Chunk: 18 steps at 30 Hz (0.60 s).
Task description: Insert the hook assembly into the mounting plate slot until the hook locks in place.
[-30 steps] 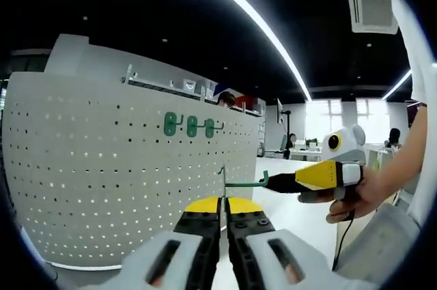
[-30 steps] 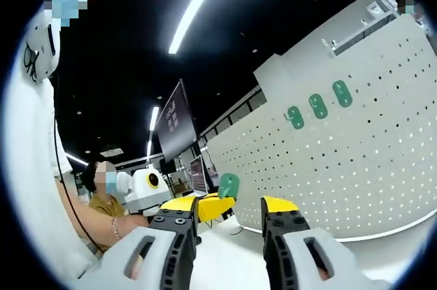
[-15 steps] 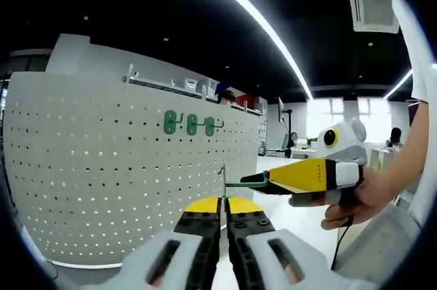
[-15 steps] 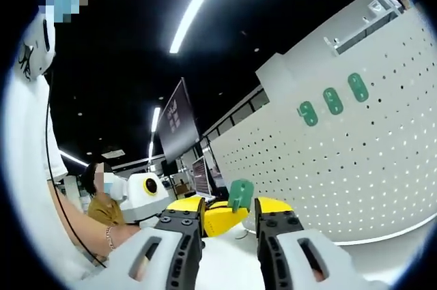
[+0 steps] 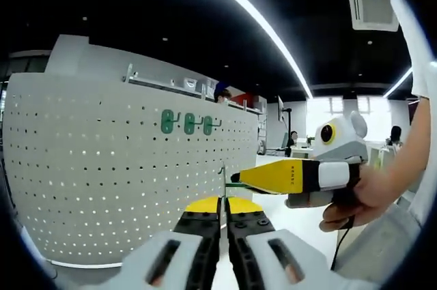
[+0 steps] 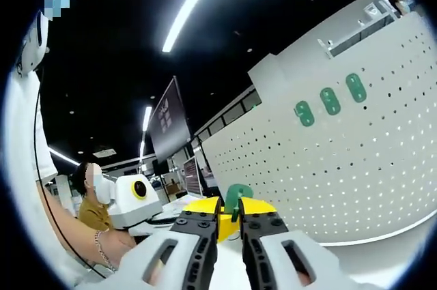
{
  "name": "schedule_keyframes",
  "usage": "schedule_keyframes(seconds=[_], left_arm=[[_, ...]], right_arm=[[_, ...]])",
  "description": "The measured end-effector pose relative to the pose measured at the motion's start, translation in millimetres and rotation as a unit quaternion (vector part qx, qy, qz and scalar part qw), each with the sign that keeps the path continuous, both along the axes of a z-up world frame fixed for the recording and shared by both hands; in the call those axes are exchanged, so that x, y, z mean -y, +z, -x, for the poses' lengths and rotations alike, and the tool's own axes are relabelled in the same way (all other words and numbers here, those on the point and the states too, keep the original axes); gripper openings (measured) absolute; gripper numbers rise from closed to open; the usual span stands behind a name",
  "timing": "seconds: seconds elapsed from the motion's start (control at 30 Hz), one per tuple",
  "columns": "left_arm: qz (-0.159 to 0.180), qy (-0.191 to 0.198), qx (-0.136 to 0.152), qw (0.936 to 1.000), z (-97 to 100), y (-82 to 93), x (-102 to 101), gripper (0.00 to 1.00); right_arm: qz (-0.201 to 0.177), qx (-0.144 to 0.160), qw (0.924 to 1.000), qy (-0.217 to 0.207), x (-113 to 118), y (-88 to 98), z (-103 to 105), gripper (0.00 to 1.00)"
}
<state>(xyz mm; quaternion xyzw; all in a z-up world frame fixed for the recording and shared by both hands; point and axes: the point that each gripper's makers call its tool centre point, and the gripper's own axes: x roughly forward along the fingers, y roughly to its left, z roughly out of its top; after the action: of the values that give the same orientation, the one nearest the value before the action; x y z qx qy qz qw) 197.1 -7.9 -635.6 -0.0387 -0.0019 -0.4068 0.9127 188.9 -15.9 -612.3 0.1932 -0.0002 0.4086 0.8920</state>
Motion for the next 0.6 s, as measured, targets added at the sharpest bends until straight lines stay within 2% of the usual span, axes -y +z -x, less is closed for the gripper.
schedule_keyframes(seconds=[0.03,0.13,0.4,0.5,0.6], left_arm=[[0.0,0.0,0.001,1.0,-0.1,0.6,-0.1,0.01],[-0.002,0.001,0.002,1.0,0.2,1.3,0.1,0.01],[-0.001,0.004,0.003,1.0,-0.3,2.3,-0.4,0.01],[0.0,0.004,0.005,1.0,-0.8,3.5,-0.6,0.01],[-0.001,0.005,0.004,1.0,-1.0,2.7,-0.9,0.01]], right_arm=[[-0.008,-0.001,1.0,0.001,-0.3,1.9,0.5,0.06],[0.007,0.004,0.9999,-0.01,0.1,0.5,-0.8,0.04],[0.01,-0.003,0.9999,-0.01,-2.7,-4.1,-3.3,0.05],[-0.002,0.0,0.9999,-0.013,-2.5,0.4,-4.1,0.04],[0.008,-0.001,0.9999,-0.015,-2.7,-1.1,-6.5,0.03]])
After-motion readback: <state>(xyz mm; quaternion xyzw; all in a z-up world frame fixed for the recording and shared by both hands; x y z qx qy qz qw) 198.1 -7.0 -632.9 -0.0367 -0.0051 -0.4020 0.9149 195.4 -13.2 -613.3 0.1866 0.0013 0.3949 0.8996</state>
